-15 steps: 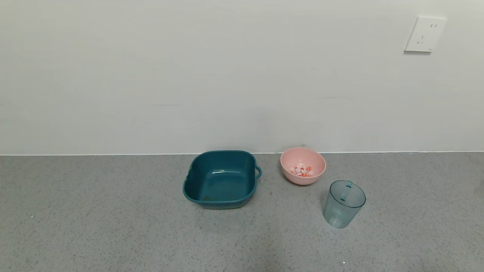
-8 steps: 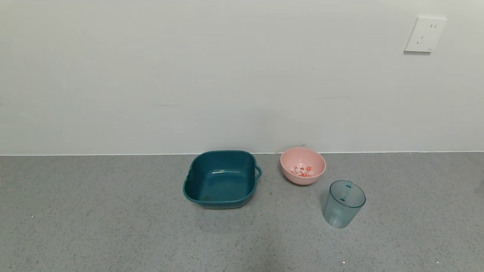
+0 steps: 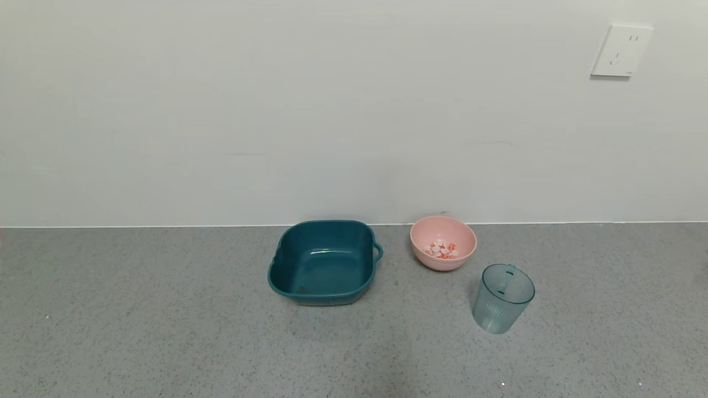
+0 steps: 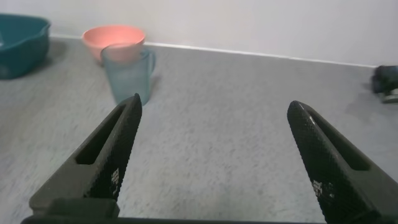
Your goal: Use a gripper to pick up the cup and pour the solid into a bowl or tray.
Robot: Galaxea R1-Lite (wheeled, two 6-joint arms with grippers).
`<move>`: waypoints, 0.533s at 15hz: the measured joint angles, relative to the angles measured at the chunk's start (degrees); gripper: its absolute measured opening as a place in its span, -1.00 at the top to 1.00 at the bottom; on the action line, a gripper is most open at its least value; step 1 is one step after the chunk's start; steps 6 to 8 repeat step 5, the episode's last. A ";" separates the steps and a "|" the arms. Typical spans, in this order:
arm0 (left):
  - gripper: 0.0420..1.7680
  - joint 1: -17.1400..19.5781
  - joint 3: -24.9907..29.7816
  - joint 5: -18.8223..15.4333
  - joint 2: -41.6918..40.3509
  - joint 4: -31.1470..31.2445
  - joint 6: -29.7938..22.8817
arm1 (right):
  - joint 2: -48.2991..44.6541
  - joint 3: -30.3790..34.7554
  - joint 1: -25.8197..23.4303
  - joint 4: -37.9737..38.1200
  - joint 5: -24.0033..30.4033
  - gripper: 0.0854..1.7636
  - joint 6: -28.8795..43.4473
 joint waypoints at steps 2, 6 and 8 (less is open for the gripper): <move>-0.94 0.00 0.00 0.00 0.00 0.00 0.00 | -0.17 0.21 0.07 2.04 2.45 -0.92 0.30; -0.94 -0.05 0.00 0.00 0.00 0.00 0.00 | -0.27 0.28 0.11 2.86 2.49 -0.92 0.57; -0.94 -0.05 0.00 0.00 0.00 0.00 0.00 | -0.27 0.28 0.11 2.86 2.49 -0.92 0.57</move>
